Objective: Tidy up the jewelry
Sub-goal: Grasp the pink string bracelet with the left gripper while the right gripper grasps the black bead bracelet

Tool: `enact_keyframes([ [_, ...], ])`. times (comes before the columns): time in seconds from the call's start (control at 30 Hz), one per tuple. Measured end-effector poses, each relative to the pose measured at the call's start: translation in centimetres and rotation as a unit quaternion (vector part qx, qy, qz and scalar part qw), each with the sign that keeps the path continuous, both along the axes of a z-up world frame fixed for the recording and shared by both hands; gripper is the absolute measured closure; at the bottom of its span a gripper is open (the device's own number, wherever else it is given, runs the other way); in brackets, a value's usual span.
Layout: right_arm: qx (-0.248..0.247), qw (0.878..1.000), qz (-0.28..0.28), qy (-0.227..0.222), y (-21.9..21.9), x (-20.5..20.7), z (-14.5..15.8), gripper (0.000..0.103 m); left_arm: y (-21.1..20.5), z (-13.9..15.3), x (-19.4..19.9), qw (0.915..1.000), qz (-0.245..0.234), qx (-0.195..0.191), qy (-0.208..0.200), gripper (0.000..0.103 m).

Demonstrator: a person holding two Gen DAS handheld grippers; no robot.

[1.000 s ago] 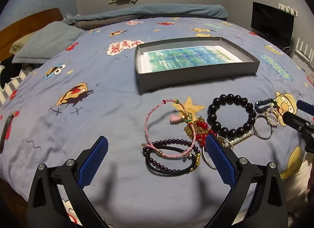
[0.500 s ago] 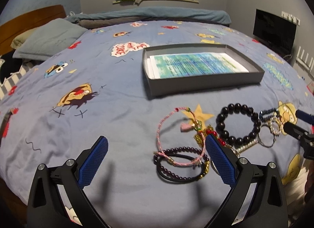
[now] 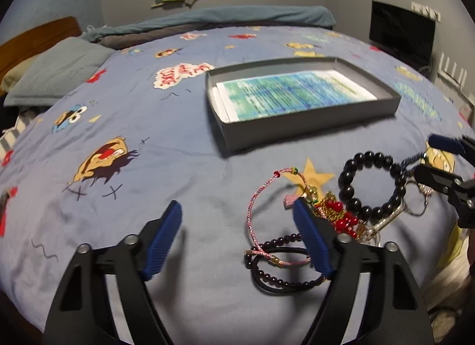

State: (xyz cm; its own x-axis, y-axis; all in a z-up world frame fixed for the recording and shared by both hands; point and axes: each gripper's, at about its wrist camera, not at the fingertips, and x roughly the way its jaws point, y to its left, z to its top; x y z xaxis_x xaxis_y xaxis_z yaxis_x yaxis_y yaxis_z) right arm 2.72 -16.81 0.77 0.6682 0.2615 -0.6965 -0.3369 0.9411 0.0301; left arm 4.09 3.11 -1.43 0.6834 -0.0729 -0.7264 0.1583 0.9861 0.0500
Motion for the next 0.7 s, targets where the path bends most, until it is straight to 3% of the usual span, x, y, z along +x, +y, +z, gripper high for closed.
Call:
enact_keyframes([
  [0.17, -0.013, 1.0, 0.02, 0.017, 1.6, 1.3, -1.0, 0.044, 0.0, -0.7, 0.7, 0.9999, -0.01, -0.005, 0.011, 0.04],
  [0.3, -0.027, 0.999, 0.023, 0.032, 2.2, 2.1, -1.9, 0.056, 0.1, -0.8, 0.9, 0.9998, -0.016, -0.007, 0.012, 0.051],
  [0.43, -0.035, 0.998, 0.029, 0.032, 2.4, 2.1, -2.3, 0.062, 0.0, -0.8, 1.2, 0.9997, -0.021, -0.007, 0.013, 0.06],
  [0.5, -0.036, 0.998, 0.032, 0.031, 2.5, 2.1, -2.5, 0.068, -0.1, -1.0, 1.4, 0.9995, -0.024, -0.008, 0.017, 0.07],
  [0.6, -0.037, 0.998, 0.036, 0.037, 2.5, 2.3, -2.8, 0.085, -0.2, -0.9, 1.5, 0.9993, -0.028, -0.011, 0.021, 0.088],
  [0.7, -0.031, 0.998, 0.039, 0.036, 2.2, 2.2, -2.6, 0.088, -0.1, -0.3, 1.3, 0.9994, -0.03, -0.014, 0.007, 0.097],
])
